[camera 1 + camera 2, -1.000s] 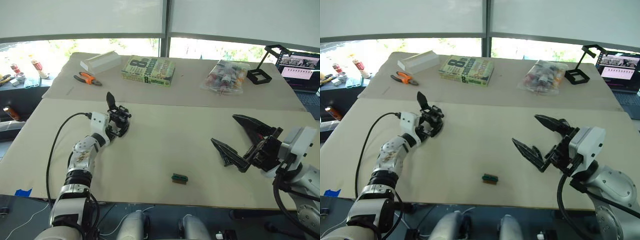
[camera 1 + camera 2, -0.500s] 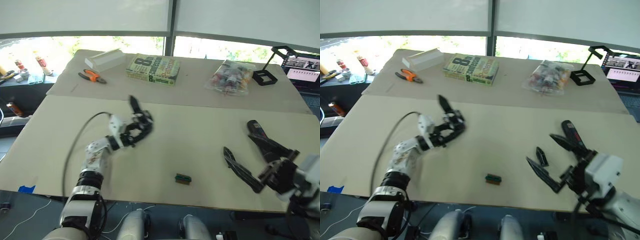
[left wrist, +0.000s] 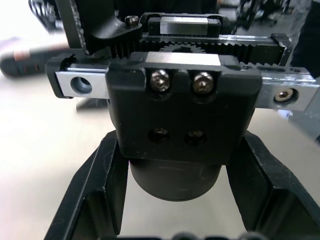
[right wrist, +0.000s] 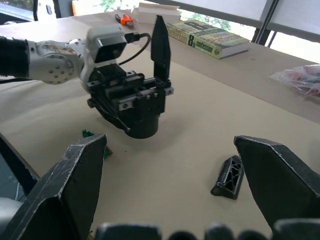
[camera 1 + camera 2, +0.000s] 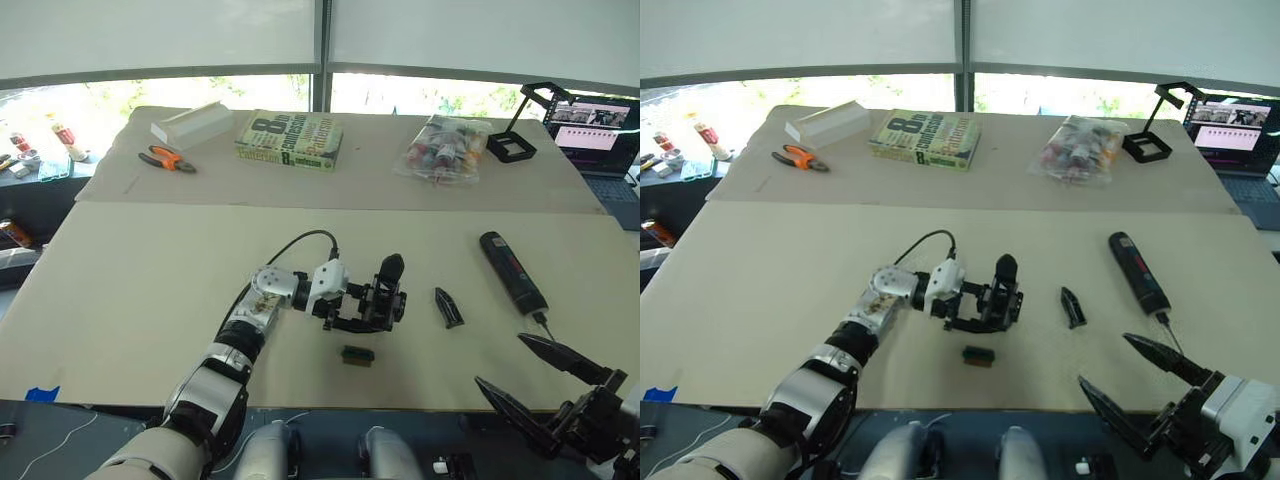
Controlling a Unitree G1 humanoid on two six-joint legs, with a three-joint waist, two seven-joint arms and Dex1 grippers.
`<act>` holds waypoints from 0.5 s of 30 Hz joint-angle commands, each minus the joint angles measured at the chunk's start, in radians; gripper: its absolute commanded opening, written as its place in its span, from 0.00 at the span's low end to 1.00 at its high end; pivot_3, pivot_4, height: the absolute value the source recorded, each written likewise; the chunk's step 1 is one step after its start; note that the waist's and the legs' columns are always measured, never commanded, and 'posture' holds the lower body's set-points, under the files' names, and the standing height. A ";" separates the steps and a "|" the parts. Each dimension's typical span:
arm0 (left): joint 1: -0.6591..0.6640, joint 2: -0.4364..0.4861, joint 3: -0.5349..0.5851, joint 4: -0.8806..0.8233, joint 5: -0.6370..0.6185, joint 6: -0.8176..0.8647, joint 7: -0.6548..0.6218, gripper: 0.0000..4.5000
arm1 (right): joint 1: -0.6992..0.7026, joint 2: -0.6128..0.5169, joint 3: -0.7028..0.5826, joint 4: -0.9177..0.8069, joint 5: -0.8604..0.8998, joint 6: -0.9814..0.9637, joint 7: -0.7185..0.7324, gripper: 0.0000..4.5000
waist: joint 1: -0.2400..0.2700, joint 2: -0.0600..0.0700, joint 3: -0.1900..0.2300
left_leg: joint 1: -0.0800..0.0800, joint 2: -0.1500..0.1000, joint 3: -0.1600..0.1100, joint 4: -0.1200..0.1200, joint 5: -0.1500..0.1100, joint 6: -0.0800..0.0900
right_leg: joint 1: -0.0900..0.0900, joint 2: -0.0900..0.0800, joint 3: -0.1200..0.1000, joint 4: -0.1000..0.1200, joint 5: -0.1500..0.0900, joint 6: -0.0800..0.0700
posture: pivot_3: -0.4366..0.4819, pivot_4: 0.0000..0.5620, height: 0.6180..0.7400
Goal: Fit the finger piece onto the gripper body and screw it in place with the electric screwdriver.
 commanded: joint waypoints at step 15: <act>-0.083 -0.017 0.024 0.144 0.088 -0.033 0.082 0.51 | 0.044 -0.002 -0.027 -0.089 0.037 -0.009 -0.064 1.00 | 0.010 0.000 0.000 | 0.000 -0.001 0.000 0.000 -0.001 0.002 | 0.000 -0.002 0.000 -0.001 0.000 0.001 | 0.48 0.27 1.00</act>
